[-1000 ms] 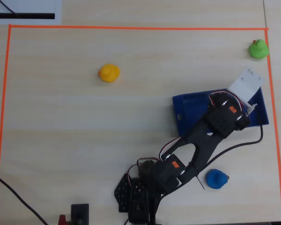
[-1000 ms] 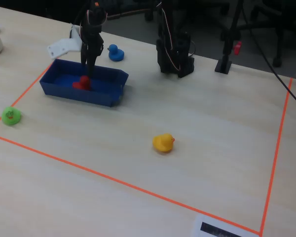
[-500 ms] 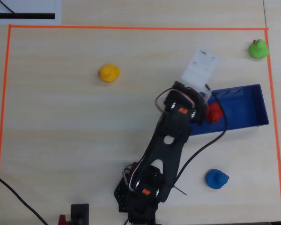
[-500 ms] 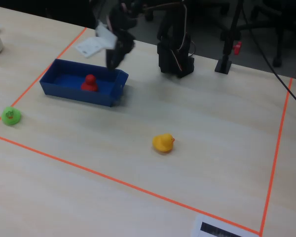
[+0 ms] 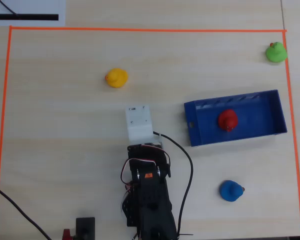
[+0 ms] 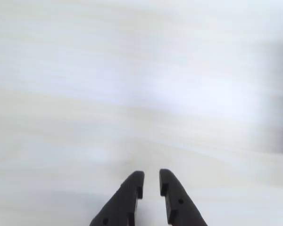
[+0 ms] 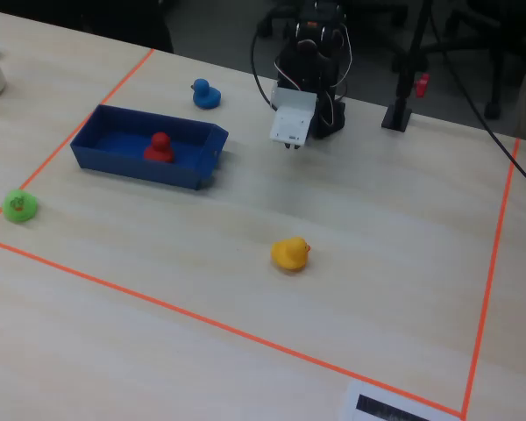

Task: Grasp red duck and put it into box.

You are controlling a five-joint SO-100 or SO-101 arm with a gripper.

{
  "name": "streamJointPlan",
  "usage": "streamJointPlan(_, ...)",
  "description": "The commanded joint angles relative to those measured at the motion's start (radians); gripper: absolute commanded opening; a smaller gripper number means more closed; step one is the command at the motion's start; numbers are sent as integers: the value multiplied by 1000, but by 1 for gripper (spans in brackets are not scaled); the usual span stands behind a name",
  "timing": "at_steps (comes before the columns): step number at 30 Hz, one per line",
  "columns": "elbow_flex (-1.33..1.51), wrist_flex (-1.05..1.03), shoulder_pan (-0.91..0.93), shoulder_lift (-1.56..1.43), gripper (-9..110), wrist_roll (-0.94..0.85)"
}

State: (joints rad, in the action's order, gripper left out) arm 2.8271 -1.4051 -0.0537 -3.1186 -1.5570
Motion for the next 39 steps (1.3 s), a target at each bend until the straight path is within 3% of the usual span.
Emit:
streamJointPlan(1,135,32,-6,-86,0,-21)
streamJointPlan(10,281,57,67,-192,0,-26)
streamJointPlan(39,284,61,63,-193,3,-9)
